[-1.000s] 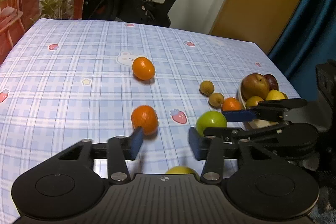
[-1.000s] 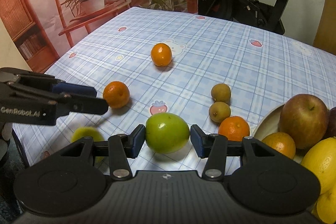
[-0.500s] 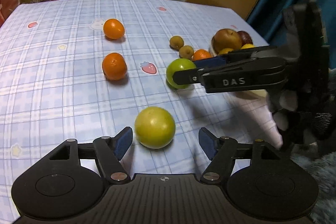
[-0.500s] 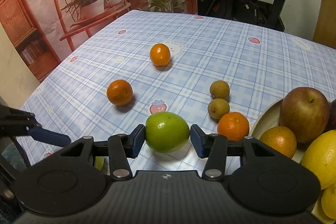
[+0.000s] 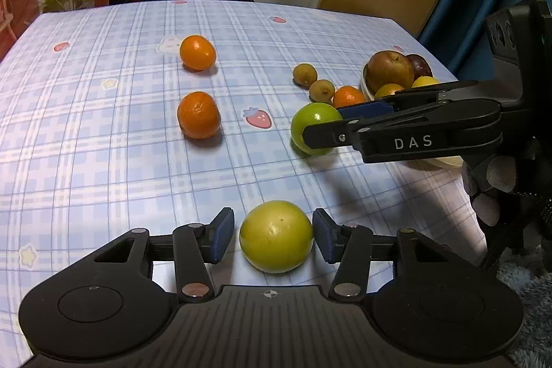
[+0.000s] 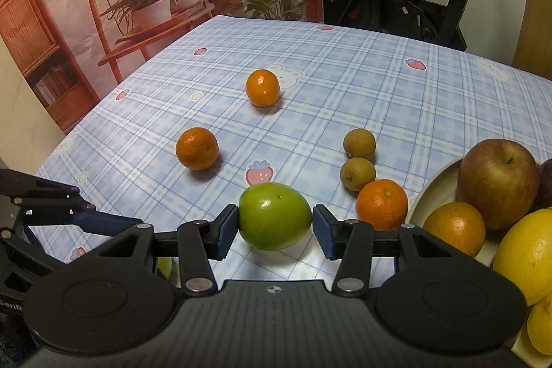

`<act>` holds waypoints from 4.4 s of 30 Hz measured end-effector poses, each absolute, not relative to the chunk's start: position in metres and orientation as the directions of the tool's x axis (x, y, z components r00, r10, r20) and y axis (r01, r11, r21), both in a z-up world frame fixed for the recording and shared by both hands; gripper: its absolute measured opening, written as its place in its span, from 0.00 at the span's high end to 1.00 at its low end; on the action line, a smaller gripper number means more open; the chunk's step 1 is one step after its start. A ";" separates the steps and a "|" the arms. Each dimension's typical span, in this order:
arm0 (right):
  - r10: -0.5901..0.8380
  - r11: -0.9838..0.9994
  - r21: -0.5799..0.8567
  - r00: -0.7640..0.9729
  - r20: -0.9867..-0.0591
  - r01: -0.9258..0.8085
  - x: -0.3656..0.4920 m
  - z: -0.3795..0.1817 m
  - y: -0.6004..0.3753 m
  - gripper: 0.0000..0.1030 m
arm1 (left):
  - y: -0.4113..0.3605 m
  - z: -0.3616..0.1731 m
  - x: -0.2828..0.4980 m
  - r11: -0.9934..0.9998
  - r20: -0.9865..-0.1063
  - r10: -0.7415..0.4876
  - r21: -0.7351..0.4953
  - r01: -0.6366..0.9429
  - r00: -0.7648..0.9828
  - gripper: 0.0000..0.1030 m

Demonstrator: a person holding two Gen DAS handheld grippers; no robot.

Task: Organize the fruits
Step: 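Carry both held apples over the plate with both tools, then lower both apples onto the plate and open both tools, then grasp a mandarin orange with the left tool while the right tool grasps another mandarin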

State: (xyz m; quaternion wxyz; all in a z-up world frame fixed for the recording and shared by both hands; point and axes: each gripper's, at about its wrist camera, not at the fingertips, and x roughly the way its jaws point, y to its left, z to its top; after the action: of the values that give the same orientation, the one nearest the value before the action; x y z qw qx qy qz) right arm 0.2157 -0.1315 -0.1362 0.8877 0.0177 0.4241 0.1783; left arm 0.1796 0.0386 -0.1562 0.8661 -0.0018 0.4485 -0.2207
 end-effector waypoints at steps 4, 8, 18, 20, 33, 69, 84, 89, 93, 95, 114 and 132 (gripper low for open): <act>0.330 0.936 0.181 0.578 -0.746 -0.301 0.216 -0.136 -0.131 0.51 | 0.038 -0.160 0.180 0.901 -0.785 -0.381 -0.197 0.387 0.488 0.48; 0.336 0.935 0.193 0.573 -0.747 -0.297 0.217 -0.137 -0.130 0.51 | 0.038 -0.163 0.179 0.898 -0.786 -0.383 -0.194 0.395 0.485 0.52; 0.349 0.935 0.225 0.589 -0.729 -0.275 0.216 -0.138 -0.136 0.52 | 0.044 -0.149 0.181 0.912 -0.758 -0.370 -0.184 0.367 0.538 0.53; 0.345 0.937 0.227 0.602 -0.720 -0.265 0.212 -0.135 -0.139 0.52 | 0.043 -0.144 0.182 0.913 -0.749 -0.369 -0.179 0.367 0.550 0.53; 0.287 0.957 0.225 0.694 -0.660 -0.182 0.162 -0.114 -0.181 0.52 | -0.016 -0.103 0.195 0.872 -0.667 -0.438 -0.152 0.465 0.602 0.53; 0.147 0.979 0.201 0.739 -0.657 -0.015 0.106 -0.135 -0.247 0.51 | -0.147 -0.146 0.242 0.790 -0.765 -0.462 -0.126 0.601 0.448 0.52; 0.091 0.995 0.087 0.800 -0.593 -0.048 0.093 -0.138 -0.232 0.47 | -0.126 -0.131 0.221 0.824 -0.702 -0.471 -0.133 0.551 0.534 0.51; 0.092 0.996 0.040 0.835 -0.543 -0.084 0.089 -0.132 -0.222 0.44 | -0.102 -0.122 0.206 0.864 -0.668 -0.425 -0.098 0.494 0.611 0.50; 0.095 0.995 0.036 0.841 -0.533 -0.090 0.088 -0.133 -0.219 0.44 | -0.080 -0.121 0.197 0.904 -0.665 -0.366 -0.088 0.418 0.651 0.50; 0.094 0.996 0.038 0.845 -0.526 -0.087 0.088 -0.131 -0.218 0.42 | -0.072 -0.120 0.195 0.916 -0.663 -0.349 -0.092 0.391 0.662 0.50; 0.109 0.994 0.062 0.850 -0.515 -0.090 0.083 -0.128 -0.220 0.41 | -0.017 -0.099 0.203 0.951 -0.609 -0.308 -0.176 0.254 0.731 0.50; 0.204 0.964 -0.011 0.762 -0.614 -0.266 0.156 -0.104 -0.186 0.57 | 0.074 -0.104 0.253 0.948 -0.625 -0.297 -0.286 0.142 0.722 0.52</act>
State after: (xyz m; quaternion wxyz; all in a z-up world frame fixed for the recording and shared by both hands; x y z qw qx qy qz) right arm 0.1565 -0.1865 -0.1038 0.9374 -0.0489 0.3211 0.1253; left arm 0.2534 0.0743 -0.1037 0.9214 -0.1096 0.3533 -0.1192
